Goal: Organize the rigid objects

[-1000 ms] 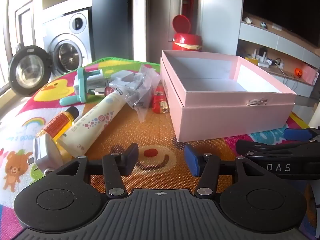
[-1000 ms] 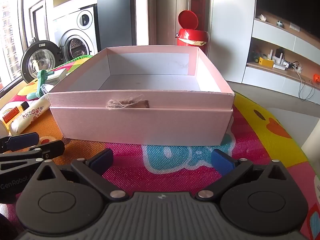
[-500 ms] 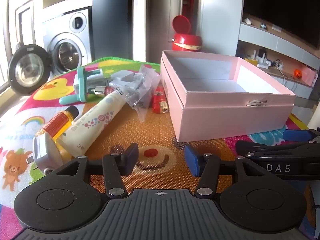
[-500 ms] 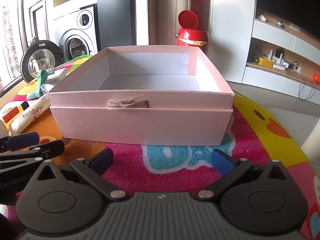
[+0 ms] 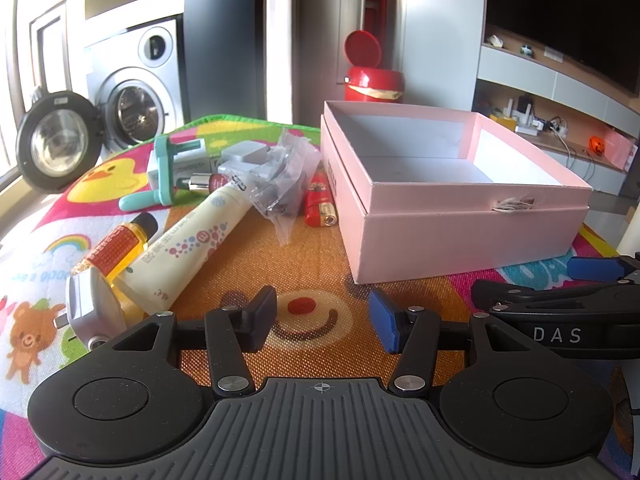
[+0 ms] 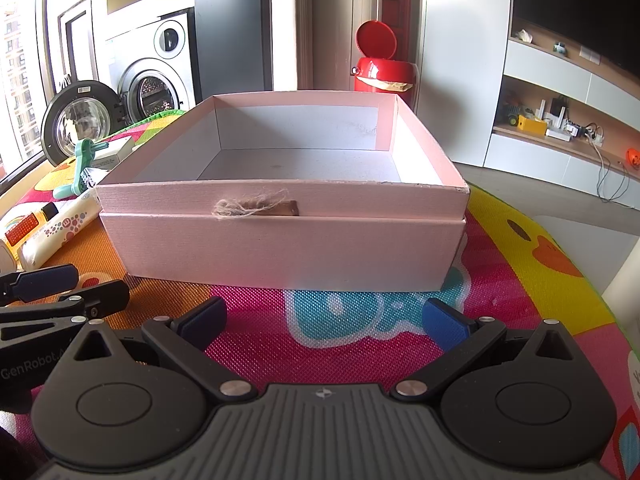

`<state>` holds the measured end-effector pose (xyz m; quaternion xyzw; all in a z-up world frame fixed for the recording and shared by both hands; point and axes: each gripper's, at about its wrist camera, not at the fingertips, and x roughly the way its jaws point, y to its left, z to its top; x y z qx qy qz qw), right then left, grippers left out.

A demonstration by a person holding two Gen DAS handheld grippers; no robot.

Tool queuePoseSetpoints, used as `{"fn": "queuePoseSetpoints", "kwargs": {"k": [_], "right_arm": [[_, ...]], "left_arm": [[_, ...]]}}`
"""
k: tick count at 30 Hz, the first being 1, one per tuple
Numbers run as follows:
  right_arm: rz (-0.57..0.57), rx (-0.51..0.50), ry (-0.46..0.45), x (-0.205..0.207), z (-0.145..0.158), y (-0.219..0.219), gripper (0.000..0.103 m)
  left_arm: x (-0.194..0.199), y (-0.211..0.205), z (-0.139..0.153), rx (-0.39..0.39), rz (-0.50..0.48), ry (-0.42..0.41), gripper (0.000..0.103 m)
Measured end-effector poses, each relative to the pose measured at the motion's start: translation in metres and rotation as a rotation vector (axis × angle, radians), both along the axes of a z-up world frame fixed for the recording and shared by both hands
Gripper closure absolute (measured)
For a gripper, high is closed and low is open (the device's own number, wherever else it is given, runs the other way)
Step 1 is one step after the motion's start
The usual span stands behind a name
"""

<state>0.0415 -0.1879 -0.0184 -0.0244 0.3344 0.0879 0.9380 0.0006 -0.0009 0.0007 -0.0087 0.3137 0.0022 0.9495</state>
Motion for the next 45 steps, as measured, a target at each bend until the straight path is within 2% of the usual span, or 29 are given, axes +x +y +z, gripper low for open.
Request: {"fn": "queuePoseSetpoints", "kwargs": {"k": [35,38,42,45], "right_arm": [[0.0,0.001,0.002,-0.001,-0.001,0.0,0.0],[0.009,-0.003,0.024,0.001,0.001,-0.001,0.0],[0.054,-0.011,0.077,0.008,0.006,-0.003,0.0],[0.075,-0.02,0.094,0.009,0.007,-0.003,0.0]], "left_arm": [[-0.001,-0.001,0.0,0.028,-0.001,-0.003,0.046],[-0.001,0.0,0.001,0.011,-0.002,-0.005,0.048],[-0.01,0.01,0.007,-0.066,-0.028,-0.029,0.052],[-0.03,0.023,0.025,-0.075,-0.022,-0.092,0.052]]}}
